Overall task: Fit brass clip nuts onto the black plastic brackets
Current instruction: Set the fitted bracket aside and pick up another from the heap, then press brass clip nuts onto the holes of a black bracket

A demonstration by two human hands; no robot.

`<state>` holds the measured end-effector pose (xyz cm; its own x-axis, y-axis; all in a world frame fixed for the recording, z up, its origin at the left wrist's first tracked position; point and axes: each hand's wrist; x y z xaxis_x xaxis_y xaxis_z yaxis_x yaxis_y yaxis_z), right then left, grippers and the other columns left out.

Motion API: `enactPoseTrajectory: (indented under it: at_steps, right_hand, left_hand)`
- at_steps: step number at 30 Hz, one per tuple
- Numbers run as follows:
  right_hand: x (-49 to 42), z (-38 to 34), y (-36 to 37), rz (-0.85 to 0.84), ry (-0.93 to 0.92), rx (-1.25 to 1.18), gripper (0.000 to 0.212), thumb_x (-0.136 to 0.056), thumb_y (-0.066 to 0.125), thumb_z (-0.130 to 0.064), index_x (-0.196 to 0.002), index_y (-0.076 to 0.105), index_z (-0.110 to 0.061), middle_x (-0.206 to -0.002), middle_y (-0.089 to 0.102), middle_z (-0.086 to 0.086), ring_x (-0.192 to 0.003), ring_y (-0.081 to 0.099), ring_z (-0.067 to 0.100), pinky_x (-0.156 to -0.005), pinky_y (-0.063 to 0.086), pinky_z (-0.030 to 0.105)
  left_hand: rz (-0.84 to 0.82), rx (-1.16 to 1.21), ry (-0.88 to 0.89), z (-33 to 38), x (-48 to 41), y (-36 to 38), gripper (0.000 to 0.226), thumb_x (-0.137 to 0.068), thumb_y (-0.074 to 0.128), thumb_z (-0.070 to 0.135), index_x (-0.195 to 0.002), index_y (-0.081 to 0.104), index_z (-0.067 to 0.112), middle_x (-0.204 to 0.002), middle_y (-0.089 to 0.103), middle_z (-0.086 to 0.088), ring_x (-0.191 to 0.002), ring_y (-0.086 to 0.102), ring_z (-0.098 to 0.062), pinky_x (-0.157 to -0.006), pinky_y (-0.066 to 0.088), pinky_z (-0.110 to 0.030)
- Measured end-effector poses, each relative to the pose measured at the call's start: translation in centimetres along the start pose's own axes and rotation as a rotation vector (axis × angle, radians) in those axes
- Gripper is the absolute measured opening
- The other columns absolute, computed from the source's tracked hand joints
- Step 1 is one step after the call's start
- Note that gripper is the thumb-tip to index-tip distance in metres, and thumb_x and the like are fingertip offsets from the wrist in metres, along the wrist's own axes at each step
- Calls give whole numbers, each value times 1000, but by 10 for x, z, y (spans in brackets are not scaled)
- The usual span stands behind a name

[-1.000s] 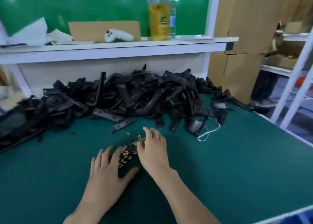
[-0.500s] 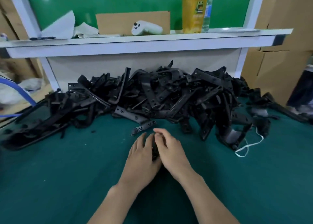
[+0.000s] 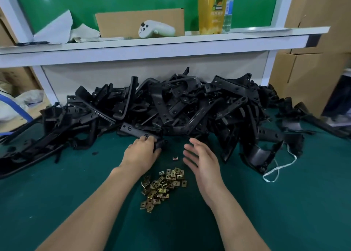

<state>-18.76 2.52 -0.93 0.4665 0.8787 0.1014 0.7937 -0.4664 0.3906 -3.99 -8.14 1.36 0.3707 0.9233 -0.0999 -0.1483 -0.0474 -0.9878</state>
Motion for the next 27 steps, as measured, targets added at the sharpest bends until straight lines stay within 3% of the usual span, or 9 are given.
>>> enactPoseTrajectory:
  at_steps: [4, 9, 11, 14, 17, 19, 21, 23, 27]
  right_hand:
    - [1, -1, 1, -10, -3, 9, 26, -104, 47, -21, -113, 71, -26, -109, 75, -2, -99, 71, 8, -82, 58, 26]
    - [11, -5, 1, -61, -36, 51, 25, -105, 47, -27, -113, 70, -29, -111, 74, -5, -102, 71, 10, -91, 56, 32]
    - [18, -9, 1, -138, 33, -25, 29, -105, 47, -39, -119, 68, -25, -113, 75, -1, -104, 71, 16, -90, 56, 36]
    - [33, -15, -3, -333, 193, -179, 53, -101, 45, -55, -130, 62, -15, -123, 70, 14, -109, 68, 28, -92, 56, 45]
    - [42, -17, -7, -372, 213, -247, 37, -98, 60, -34, -126, 64, -9, -122, 68, 22, -96, 71, 30, -75, 60, 42]
    - [45, -18, -12, -300, 147, -282, 24, -100, 58, -18, -121, 67, -12, -118, 69, 22, -88, 72, 29, -64, 59, 37]
    - [45, -18, -19, -214, 91, -308, 24, -102, 55, -15, -120, 70, -22, -113, 74, 13, -91, 74, 28, -64, 59, 35]
    - [44, -19, -24, -124, 66, -311, 25, -101, 58, -16, -117, 72, -28, -110, 76, 8, -91, 75, 25, -65, 59, 35]
    - [40, -17, -24, -72, 80, -345, 24, -101, 58, -15, -115, 72, -27, -108, 76, 11, -84, 75, 24, -60, 58, 33]
  left_hand:
    - [48, 188, 37, -10, 18, -20, 43, -102, 51, 44, -138, 54, 21, -126, 58, -6, -117, 56, -27, -98, 47, -40]
    - [234, 572, 90, -16, 52, -61, 41, -97, 62, 42, -135, 60, 28, -122, 61, 9, -113, 54, -10, -94, 37, -22]
    - [300, 446, 261, -10, 69, -72, 38, -96, 64, 36, -133, 62, 28, -119, 60, 10, -116, 50, -12, -98, 34, -24]
    - [244, 87, 579, 4, 91, -72, 37, -98, 63, 30, -134, 62, 31, -128, 58, 12, -132, 40, -17, -110, 30, -33]
    - [213, -42, 720, 14, 98, -60, 39, -102, 57, 28, -141, 56, 33, -150, 46, 11, -150, 25, -16, -120, 22, -35]
    - [326, 152, 647, 17, 106, -53, 45, -100, 59, 30, -145, 51, 32, -154, 41, 11, -149, 26, -11, -118, 26, -34]
    - [386, 393, 410, 17, 114, -41, 54, -98, 47, 50, -150, 41, 34, -152, 38, 18, -144, 25, 1, -115, 28, -26]
    - [290, 443, 233, 18, 121, -20, 69, -93, 36, 66, -154, 31, 33, -155, 31, 18, -144, 20, 0, -117, 24, -24]
    - [16, 271, 145, 23, 122, 21, 78, -93, 32, 75, -157, 20, 33, -165, 16, 7, -153, 9, -15, -125, 13, -36]
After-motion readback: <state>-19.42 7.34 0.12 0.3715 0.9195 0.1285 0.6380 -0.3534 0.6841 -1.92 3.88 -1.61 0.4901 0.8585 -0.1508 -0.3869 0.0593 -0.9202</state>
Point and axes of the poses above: each hand's wrist, its own x-axis away from the middle knuckle, its own y-axis out of the palm, z = x × y
